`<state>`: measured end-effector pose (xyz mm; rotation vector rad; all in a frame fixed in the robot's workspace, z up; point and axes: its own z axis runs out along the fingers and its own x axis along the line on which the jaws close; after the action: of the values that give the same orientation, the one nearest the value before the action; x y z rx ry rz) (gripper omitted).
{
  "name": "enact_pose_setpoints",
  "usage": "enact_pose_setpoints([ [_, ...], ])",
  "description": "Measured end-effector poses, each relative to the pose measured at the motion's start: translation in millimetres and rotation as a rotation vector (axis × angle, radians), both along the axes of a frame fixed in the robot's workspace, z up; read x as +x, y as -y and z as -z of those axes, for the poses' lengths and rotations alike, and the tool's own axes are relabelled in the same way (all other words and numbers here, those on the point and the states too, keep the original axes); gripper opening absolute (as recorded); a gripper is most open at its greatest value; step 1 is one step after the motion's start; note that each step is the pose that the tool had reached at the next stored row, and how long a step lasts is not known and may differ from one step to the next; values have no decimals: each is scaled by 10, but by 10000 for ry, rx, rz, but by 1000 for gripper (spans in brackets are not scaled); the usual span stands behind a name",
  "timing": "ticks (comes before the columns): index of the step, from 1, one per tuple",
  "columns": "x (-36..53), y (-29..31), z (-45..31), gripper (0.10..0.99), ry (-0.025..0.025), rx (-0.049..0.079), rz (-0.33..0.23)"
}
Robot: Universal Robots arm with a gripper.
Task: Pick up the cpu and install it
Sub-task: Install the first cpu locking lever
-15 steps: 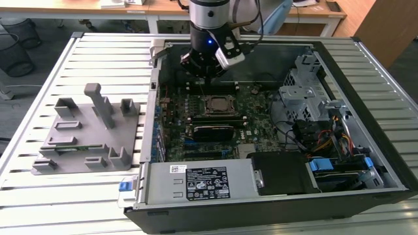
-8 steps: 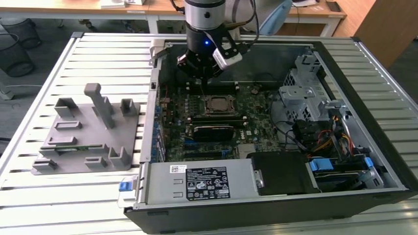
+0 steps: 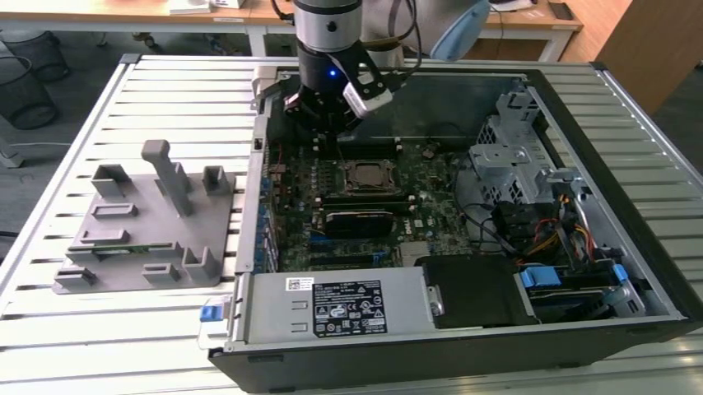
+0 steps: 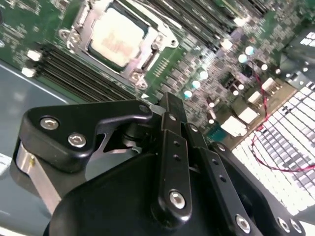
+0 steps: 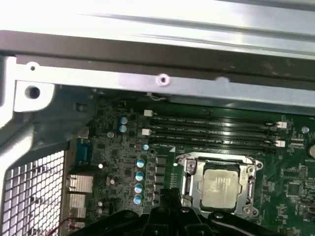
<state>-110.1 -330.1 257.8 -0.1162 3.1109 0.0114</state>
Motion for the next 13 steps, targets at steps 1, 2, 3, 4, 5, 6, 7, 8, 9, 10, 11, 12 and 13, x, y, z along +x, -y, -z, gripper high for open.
enact_pose_setpoints([
  [1,-15,-1,2,106,1,1,0],
  [2,-24,-4,4,106,1,2,0],
  [3,-29,-9,4,106,-1,0,-1],
  [4,-35,-16,4,106,-1,-1,-1],
  [5,-43,-26,6,106,0,1,-1],
  [6,-47,-37,7,106,0,1,-1],
  [7,-50,-54,8,106,0,1,-1],
  [8,-52,-75,10,106,1,2,0],
  [9,-53,-100,11,106,0,2,0],
  [10,-54,-123,12,106,0,1,-1],
  [11,-54,-144,13,106,0,1,-1],
  [12,-54,-164,15,106,0,1,-1],
  [13,-54,-176,16,106,0,1,-1],
])
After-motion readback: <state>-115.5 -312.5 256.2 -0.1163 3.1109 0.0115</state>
